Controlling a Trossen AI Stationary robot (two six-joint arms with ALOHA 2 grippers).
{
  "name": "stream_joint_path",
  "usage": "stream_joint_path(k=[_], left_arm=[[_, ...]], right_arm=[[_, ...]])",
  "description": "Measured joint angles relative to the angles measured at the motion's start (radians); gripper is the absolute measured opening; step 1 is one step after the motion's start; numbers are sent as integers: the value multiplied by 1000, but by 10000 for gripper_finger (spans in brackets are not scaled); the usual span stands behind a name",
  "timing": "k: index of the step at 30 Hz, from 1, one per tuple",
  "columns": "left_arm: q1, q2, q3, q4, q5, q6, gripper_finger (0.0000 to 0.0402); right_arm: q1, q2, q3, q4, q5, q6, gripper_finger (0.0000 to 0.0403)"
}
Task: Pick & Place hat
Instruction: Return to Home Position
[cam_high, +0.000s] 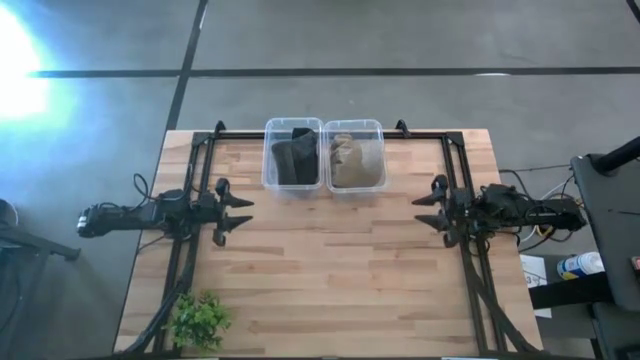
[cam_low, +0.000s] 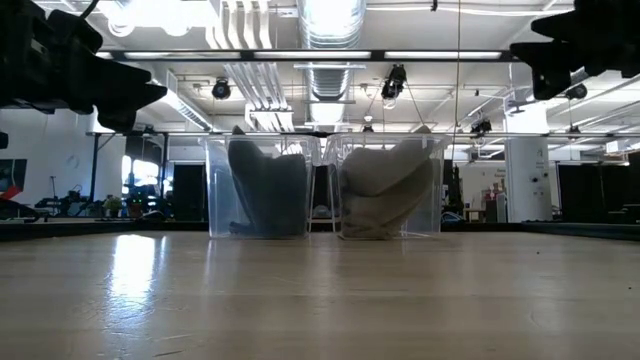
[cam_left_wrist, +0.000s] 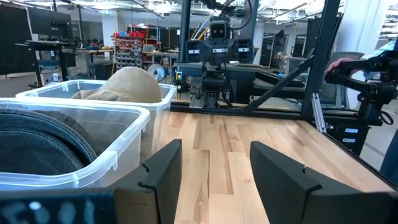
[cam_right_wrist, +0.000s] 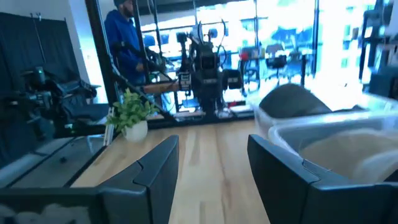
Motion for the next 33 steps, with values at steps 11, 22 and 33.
stream_joint_path(k=[11,22,33], left_arm=[[0,1,0,0,0,0,183],[0,2,0,0,2,0,183],[0,2,0,0,1,0,183]], right_arm=[[51,-47,-149,141,11,-100,187],[41,-48,-154,132,11,-141,187],[41,-43,-153,132,11,-141,187]])
